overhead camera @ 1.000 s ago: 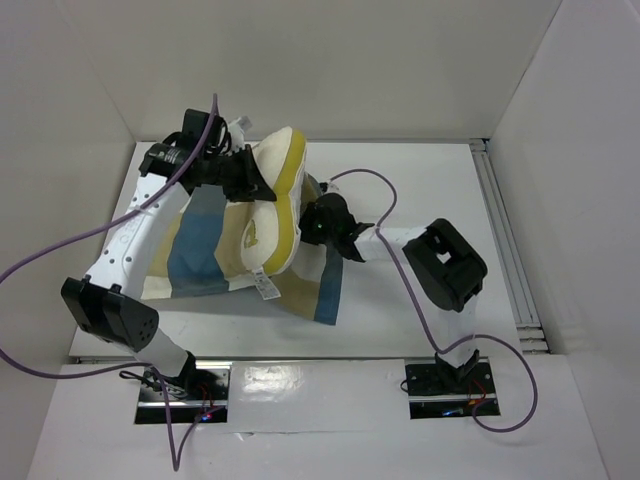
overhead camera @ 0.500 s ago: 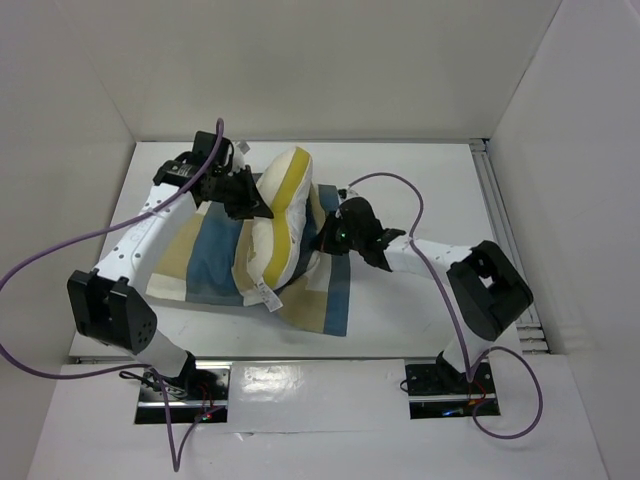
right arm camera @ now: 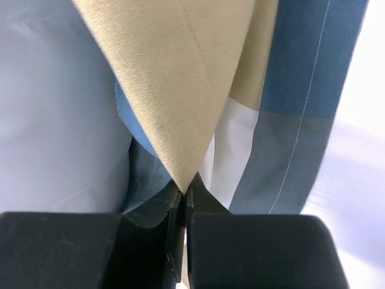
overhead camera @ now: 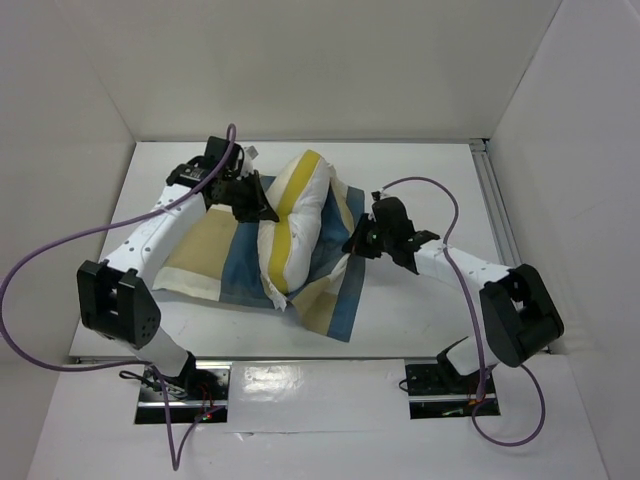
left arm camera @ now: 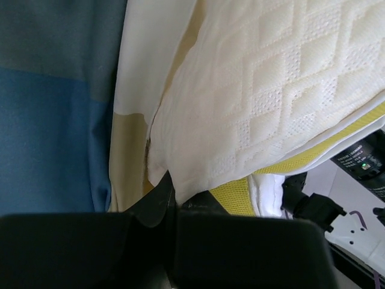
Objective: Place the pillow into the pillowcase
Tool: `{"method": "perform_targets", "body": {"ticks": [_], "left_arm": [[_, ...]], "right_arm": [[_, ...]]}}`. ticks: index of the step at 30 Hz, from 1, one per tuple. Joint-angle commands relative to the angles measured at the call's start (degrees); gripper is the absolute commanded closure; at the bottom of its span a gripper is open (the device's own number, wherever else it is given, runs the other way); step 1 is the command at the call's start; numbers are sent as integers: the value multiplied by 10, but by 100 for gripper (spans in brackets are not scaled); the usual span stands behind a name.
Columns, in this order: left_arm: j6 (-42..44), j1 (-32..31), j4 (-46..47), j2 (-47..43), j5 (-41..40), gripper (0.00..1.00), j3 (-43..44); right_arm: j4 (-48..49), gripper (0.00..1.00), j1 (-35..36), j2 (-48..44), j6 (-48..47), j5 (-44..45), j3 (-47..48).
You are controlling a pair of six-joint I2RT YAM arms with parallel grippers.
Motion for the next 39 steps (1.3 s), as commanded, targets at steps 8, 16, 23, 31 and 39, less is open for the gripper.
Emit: {"method": "perform_targets", "body": {"ticks": [8,16,23,31,39], "left_arm": [[14,-40,-2,70,-115,100,9],[14,-46,4,70,-110,100,19],[14,-46,4,76,-122,100,19],[14,-58,4,76,-111,100,19],[8,-125,17,101,-103,100,32]], "right_arm": [[-114,92,-15,-57,-32,119,31],[-134,99,-15,-57,-27,161,36],[-169,100,-10,-128,27,257,15],[-161,94,-57,-115,13,242,-15],[-138,100,-4,-84,20,232,22]]}}
